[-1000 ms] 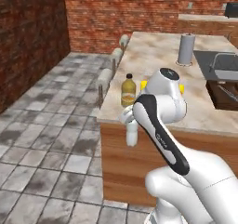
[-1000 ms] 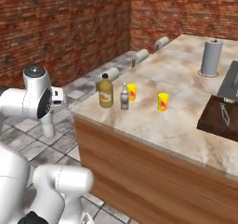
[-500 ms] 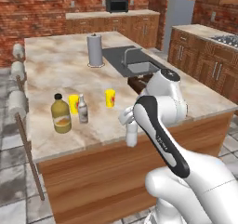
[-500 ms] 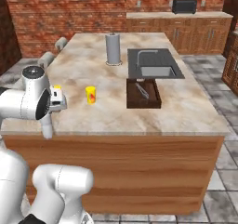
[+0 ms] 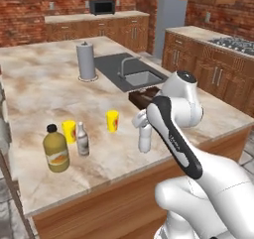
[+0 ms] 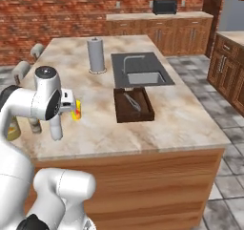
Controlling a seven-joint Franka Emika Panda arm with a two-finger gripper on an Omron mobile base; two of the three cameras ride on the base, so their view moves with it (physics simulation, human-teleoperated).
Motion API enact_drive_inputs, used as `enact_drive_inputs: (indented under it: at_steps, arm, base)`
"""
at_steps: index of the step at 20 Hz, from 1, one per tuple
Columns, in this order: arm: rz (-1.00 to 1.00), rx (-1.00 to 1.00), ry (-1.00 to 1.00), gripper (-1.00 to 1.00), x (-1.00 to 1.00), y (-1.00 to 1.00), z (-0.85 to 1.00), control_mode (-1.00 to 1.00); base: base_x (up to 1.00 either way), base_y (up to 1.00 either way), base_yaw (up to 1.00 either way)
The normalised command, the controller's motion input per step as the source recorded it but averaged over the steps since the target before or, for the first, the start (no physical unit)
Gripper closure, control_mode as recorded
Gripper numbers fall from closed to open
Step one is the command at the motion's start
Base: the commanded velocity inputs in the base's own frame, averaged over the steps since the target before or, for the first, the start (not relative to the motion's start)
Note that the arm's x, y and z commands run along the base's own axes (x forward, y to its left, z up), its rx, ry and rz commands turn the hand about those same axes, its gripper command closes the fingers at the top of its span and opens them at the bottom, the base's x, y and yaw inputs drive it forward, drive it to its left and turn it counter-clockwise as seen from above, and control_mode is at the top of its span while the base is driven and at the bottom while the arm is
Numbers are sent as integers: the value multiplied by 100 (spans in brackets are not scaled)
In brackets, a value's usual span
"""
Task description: Place the drinks on the dining counter in a tight cluster.
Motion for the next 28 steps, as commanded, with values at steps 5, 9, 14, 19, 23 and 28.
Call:
enact_drive_inputs:
  at_steps: [5,9,14,19,23,28]
  arm:
    - [0,0,0,100,0,0,0,100]
    - [0,0,0,100,0,0,0,100]
    - [0,0,0,100,0,0,0,100]
    - [0,0,0,100,0,0,0,100]
    - [0,0,0,100,0,0,0,100]
    - [0,0,0,100,0,0,0,100]
  base:
    - [34,54,-24]
    - [2,42,-7]
    - [17,35,0]
    - [22,2,22]
    - [41,0,25]
    - [58,0,16]
